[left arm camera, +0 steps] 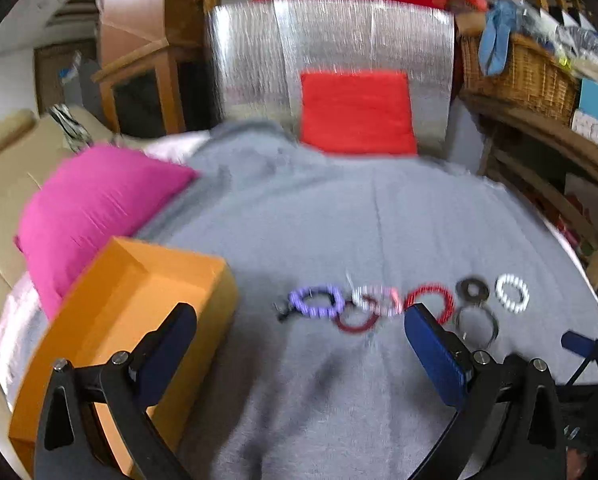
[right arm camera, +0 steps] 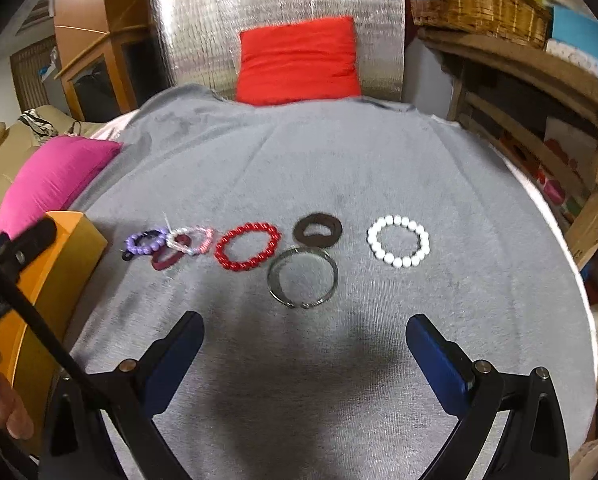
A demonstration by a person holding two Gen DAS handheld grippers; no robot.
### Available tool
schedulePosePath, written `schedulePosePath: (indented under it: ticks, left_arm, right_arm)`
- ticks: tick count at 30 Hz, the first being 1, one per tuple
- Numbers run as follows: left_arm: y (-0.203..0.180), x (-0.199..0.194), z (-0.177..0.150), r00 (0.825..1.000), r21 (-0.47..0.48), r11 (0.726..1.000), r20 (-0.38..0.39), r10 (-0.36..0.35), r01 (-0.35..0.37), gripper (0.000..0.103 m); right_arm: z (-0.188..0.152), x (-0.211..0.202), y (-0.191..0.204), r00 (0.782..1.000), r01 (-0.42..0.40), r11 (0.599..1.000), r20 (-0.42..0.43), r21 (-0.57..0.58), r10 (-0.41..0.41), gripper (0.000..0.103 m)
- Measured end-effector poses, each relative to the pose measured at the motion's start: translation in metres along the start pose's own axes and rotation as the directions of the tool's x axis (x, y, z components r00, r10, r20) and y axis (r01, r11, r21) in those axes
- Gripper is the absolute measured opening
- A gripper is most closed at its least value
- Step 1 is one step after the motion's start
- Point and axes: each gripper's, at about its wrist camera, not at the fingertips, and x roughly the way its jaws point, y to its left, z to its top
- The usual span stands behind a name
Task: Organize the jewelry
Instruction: 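Move both tools over the row of bracelets on the gray cloth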
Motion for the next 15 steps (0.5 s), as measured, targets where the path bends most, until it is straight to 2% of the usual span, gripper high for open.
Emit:
schedulePosePath:
  ticks: [2, 4, 6, 9, 15]
  left_arm:
    - [0.003, 0.025, -0.006, 0.993, -0.006, 1.0, -0.112, -0.02, 0.019, 0.103]
    - [0.007, 0.046, -0.014, 0.978, -0.035, 0.999, -0.206, -0.043, 0.036, 0.103]
    - [0.012, 0.059, -0.021, 0.964, -0.061, 0.998, -0.262, -0.047, 0.032, 0.103]
    - [0.014, 0.064, -0.025, 0.96, -0.072, 0.997, -0.278, -0.041, 0.022, 0.103]
    - [0.015, 0.078, -0.024, 0.957, -0.038, 0.999, -0.29, -0.006, -0.005, 0.103]
  right_arm:
    - [0.0, 0.013, -0.007, 0.999, -0.005, 1.0, -0.045, 0.018, 0.006, 0.098]
    - [-0.001, 0.025, -0.013, 0.996, -0.01, 0.999, -0.083, 0.036, 0.013, 0.096]
    - [-0.001, 0.039, -0.02, 0.992, -0.015, 0.998, -0.122, 0.065, 0.023, 0.093]
    - [-0.001, 0.053, -0.024, 0.987, -0.026, 0.996, -0.154, 0.089, 0.039, 0.091]
    - [0.004, 0.074, -0.01, 0.987, -0.004, 0.999, -0.16, 0.053, 0.012, 0.089]
